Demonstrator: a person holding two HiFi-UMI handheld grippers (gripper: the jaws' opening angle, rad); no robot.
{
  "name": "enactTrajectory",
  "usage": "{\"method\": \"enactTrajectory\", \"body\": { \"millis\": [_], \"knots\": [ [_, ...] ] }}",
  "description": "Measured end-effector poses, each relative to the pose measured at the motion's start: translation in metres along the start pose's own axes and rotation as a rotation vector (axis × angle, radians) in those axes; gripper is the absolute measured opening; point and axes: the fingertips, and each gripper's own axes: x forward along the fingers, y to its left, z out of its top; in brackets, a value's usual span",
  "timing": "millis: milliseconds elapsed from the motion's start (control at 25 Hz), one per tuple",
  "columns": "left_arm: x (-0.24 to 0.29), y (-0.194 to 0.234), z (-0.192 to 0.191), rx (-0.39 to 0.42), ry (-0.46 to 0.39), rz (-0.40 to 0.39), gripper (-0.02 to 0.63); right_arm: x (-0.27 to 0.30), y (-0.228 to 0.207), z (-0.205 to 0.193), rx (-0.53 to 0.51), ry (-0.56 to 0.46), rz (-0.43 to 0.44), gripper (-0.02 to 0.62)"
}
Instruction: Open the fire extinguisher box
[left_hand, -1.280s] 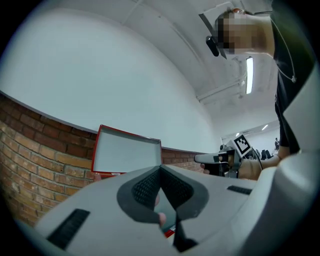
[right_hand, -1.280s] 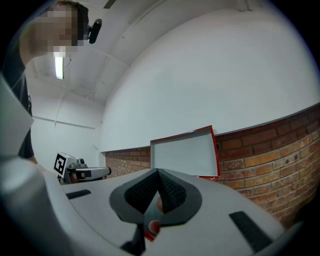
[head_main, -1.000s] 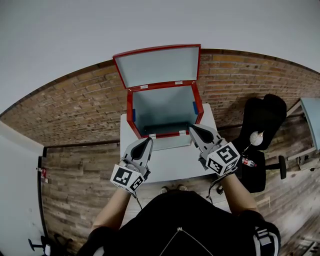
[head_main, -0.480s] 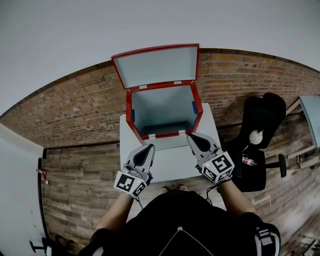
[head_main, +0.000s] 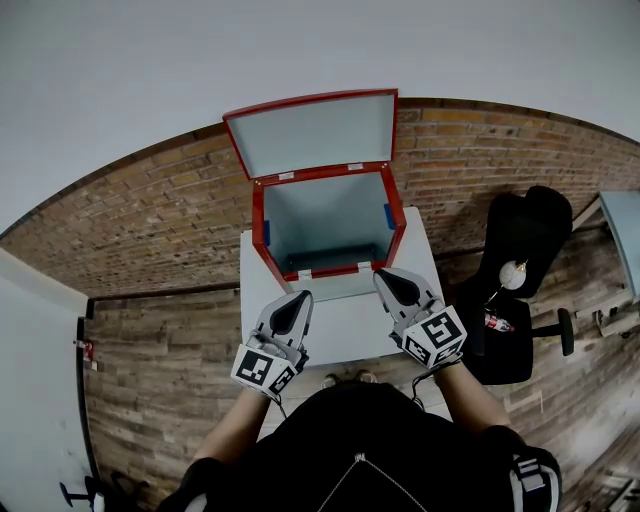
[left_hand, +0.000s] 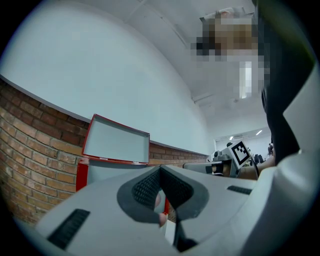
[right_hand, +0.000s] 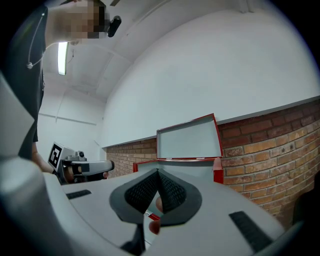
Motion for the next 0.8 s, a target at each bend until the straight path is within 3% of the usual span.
{"method": "enactTrajectory", "body": {
  "millis": [800],
  "knots": [
    [0.0032,0.0084,-0.0053,-0.005,0.001,0.024,0.049,0.001,-0.0086,-0.0013,-0.01,0.001,-0.018,0.018]
  ]
}}
